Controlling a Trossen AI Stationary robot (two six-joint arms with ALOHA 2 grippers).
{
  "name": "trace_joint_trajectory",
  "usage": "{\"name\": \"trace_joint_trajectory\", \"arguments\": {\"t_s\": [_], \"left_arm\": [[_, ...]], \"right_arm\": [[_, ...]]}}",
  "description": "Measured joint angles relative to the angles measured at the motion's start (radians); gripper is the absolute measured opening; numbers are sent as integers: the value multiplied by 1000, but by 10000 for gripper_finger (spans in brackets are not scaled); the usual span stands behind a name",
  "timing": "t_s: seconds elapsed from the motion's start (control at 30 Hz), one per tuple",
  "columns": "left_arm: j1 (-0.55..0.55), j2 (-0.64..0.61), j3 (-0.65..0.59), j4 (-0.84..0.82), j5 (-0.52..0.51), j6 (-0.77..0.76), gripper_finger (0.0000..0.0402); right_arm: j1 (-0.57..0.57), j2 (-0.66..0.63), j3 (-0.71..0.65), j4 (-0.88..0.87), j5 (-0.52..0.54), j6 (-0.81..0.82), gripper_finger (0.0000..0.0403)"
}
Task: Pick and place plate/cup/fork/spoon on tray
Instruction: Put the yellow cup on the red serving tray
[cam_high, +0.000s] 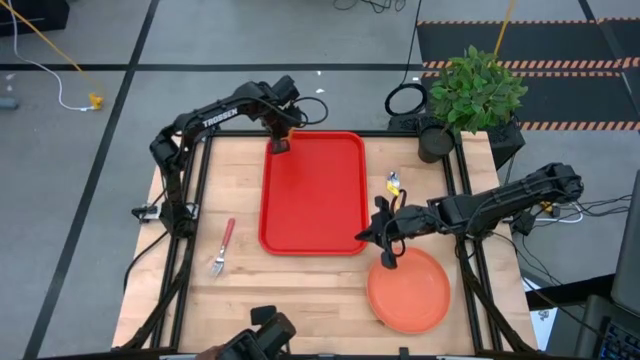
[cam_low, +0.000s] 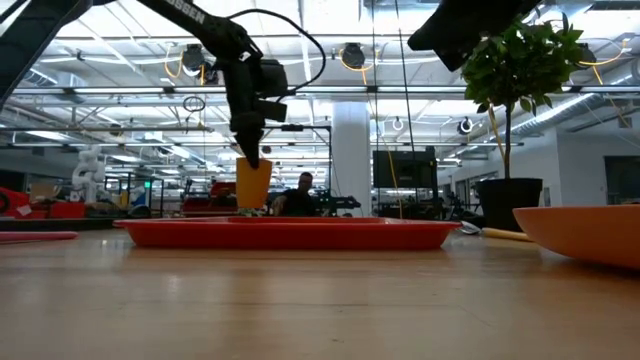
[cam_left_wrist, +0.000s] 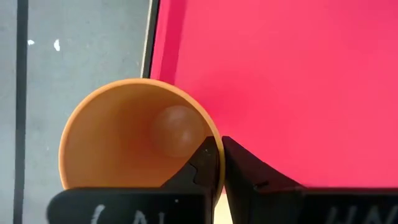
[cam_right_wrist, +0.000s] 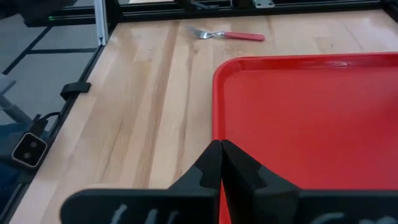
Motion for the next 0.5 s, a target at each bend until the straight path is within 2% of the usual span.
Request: {"name": "trace_joint_trajectory", "arguments": {"t_s": [0.23, 0.33, 0.5], "left_arm": [[-16, -11, -98, 73, -3, -70, 7], [-23, -23, -151, 159, -6, -84, 17], [-23, -25, -198, 208, -17, -87, 27]], "right_arm": [[24, 0, 0, 0, 0, 48, 0], [32, 0, 0, 0, 0, 48, 0], [39, 0, 0, 0, 3, 48, 0]]}}
